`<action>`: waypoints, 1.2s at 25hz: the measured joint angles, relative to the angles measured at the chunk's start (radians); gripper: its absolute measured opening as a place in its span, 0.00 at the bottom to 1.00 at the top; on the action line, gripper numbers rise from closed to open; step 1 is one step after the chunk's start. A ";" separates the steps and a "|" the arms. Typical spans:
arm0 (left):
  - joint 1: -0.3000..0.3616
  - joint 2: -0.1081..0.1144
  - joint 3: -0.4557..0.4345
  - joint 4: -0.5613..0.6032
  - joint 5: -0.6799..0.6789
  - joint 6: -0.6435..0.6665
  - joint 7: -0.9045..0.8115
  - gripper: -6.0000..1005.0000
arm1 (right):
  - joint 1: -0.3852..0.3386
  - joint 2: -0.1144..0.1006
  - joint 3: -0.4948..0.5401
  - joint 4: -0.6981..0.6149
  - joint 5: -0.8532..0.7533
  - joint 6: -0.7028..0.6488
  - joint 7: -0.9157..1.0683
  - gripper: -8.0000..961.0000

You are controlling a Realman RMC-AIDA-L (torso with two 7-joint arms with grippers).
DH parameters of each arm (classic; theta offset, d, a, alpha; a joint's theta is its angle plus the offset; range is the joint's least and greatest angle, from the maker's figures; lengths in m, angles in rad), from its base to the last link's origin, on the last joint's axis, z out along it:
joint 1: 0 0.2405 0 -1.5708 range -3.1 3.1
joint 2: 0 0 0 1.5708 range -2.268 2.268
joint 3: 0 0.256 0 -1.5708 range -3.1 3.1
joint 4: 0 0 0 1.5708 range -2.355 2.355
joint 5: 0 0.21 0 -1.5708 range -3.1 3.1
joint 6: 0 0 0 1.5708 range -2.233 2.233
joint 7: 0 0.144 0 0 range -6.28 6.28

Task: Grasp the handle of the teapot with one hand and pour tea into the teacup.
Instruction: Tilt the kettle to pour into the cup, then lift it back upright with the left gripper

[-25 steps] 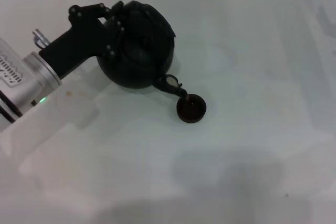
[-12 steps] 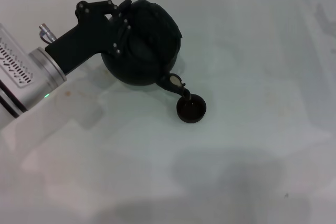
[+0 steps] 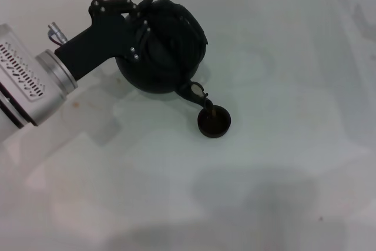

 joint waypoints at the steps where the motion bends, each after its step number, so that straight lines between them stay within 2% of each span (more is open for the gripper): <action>1: -0.001 0.000 0.000 0.000 0.000 -0.003 0.010 0.11 | 0.000 0.000 0.000 0.000 0.000 0.000 0.000 0.91; 14: -0.010 -0.001 0.053 0.027 0.000 -0.027 0.052 0.11 | 0.004 0.000 0.021 0.000 0.000 -0.006 0.000 0.91; 30: -0.005 -0.001 0.053 0.037 0.000 -0.027 0.052 0.11 | 0.007 0.000 0.021 0.000 0.000 -0.006 0.000 0.91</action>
